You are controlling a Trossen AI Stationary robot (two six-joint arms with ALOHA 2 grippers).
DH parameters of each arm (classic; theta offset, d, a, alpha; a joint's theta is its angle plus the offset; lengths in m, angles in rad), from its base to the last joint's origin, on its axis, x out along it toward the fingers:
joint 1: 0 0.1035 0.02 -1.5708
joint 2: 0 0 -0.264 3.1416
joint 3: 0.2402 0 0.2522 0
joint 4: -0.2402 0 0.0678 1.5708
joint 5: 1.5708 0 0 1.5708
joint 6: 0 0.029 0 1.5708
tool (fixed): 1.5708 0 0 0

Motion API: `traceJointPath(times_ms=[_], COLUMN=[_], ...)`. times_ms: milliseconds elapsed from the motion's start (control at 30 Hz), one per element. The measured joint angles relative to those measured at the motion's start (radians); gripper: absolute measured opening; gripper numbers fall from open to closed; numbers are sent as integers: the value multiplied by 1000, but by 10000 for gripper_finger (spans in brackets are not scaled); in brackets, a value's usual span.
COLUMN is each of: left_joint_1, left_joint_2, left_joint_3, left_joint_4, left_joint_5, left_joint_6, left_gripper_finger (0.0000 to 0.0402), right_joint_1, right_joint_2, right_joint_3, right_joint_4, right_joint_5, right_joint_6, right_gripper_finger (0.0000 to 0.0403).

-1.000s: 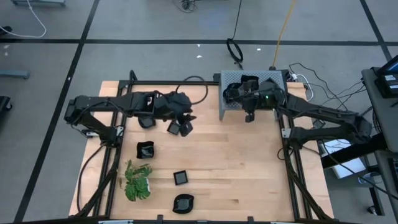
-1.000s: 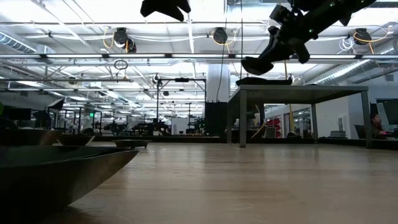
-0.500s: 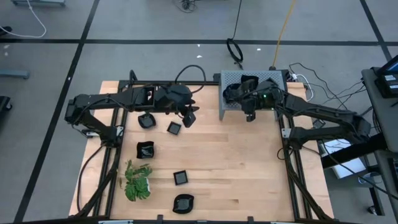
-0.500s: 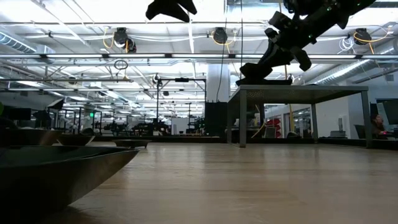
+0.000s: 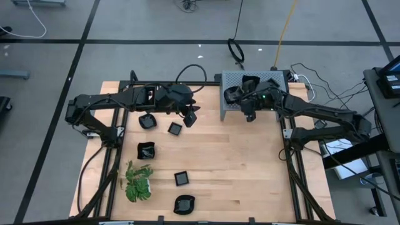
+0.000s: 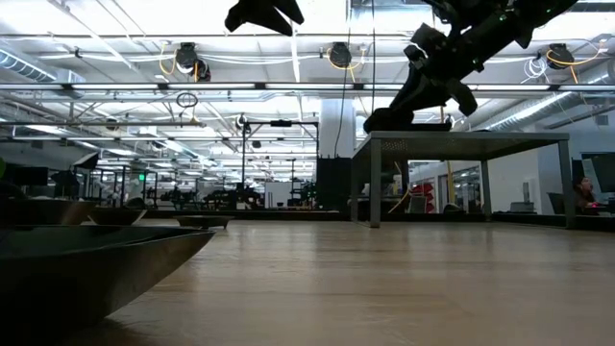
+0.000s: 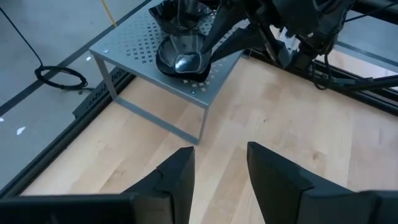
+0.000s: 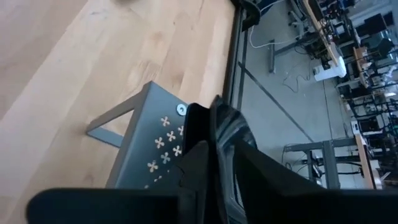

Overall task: Pick & Place Mini shaped plates
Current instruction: Stack the leaf-shaped plate on the leaf-shaped plates on the shelf, then move the square plate to the middle of the table

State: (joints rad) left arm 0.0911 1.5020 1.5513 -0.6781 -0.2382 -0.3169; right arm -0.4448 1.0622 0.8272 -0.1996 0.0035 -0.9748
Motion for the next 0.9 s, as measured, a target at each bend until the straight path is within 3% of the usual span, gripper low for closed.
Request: traceJointPath(times_ms=[200,500,700,900], left_joint_1=[-1,-1,3,7], left_joint_2=[0,0,16,65], left_joint_3=[0,0,-2,-53], left_joint_4=[-1,-37,-195,-354], left_joint_5=[0,0,1,45], left_joint_6=[-1,-2,-80,-81], left_gripper_finger=[150,150,150,150], right_joint_1=[50,139,146,146], right_joint_2=[-40,-106,-98,-98], right_joint_3=[0,0,0,0], right_joint_4=[0,56,195,317], right_joint_5=[77,78,75,74], right_joint_6=[142,451,717,814], right_gripper_finger=[102,120,121,121])
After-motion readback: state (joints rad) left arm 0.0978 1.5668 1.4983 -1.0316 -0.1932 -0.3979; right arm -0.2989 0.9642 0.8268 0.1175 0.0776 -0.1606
